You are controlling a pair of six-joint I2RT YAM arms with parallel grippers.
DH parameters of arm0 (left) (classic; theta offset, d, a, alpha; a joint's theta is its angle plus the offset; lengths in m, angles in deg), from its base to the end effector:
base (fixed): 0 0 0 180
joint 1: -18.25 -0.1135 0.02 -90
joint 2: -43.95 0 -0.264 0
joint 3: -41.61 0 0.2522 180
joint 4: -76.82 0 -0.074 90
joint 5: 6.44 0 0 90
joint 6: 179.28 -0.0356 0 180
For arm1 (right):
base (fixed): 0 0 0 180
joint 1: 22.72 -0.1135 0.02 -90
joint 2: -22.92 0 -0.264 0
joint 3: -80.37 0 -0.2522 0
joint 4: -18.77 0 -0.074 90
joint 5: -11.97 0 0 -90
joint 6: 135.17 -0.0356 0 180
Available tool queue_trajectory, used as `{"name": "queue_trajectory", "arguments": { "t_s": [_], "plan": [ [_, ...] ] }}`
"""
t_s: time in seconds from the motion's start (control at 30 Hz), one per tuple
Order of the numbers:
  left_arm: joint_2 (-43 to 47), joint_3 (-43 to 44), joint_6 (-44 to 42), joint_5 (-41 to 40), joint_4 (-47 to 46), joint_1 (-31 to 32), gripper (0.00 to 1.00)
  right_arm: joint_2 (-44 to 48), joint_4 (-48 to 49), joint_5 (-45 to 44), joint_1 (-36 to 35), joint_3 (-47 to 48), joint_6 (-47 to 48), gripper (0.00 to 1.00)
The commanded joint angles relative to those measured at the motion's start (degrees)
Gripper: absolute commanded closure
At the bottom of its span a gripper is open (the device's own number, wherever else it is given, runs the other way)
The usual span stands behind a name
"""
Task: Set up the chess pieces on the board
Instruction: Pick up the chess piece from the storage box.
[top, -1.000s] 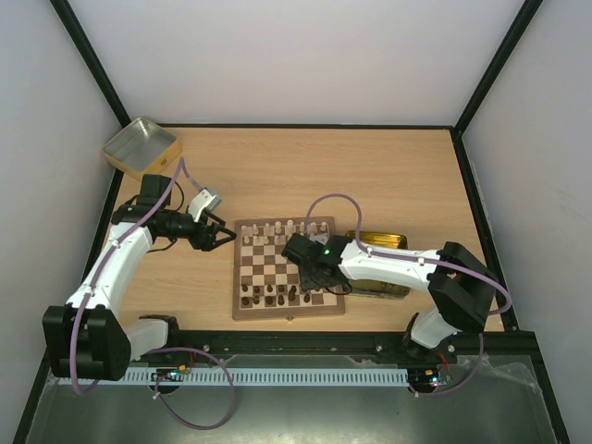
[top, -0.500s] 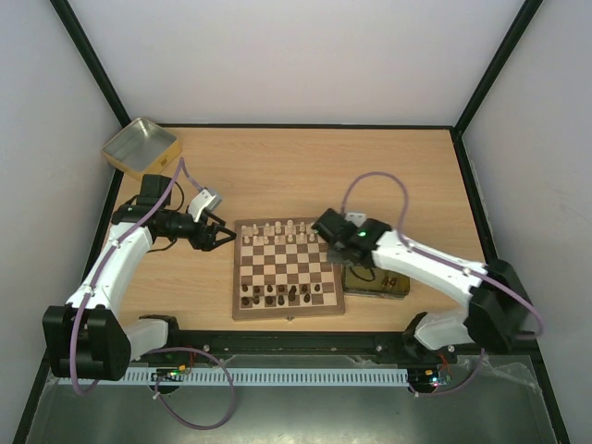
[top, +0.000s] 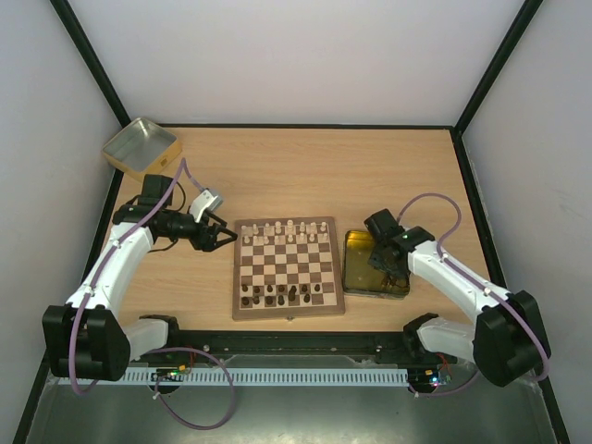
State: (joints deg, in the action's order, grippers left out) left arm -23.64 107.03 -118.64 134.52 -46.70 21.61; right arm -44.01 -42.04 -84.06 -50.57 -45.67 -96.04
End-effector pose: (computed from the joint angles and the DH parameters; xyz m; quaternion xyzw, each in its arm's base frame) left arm 0.2195 -0.0406 0.2657 0.3563 0.8012 -0.3487 0.3308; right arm 0.1723 0.0868 0.1947 0.2045 0.9673 0.0491 0.1419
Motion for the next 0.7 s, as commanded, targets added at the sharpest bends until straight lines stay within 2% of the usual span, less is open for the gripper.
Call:
{"name": "queue_trajectory", "arguments": {
  "t_s": [0.0,0.37,0.67],
  "plan": [
    [-0.2,-0.5,-0.3,0.8,0.3,0.3,0.34,-0.4,2.3,3.0,3.1,-1.5,2.4,0.68],
    [-0.8,-0.3,-0.5,0.9,0.5,1.4,0.34,-3.5,4.9,5.0,6.7,-2.2,3.4,0.70],
    [-0.2,-0.3,-1.2,1.3,0.9,1.4,0.34,-7.2,7.3,4.8,7.7,-2.7,2.8,0.80]
  ]
}}
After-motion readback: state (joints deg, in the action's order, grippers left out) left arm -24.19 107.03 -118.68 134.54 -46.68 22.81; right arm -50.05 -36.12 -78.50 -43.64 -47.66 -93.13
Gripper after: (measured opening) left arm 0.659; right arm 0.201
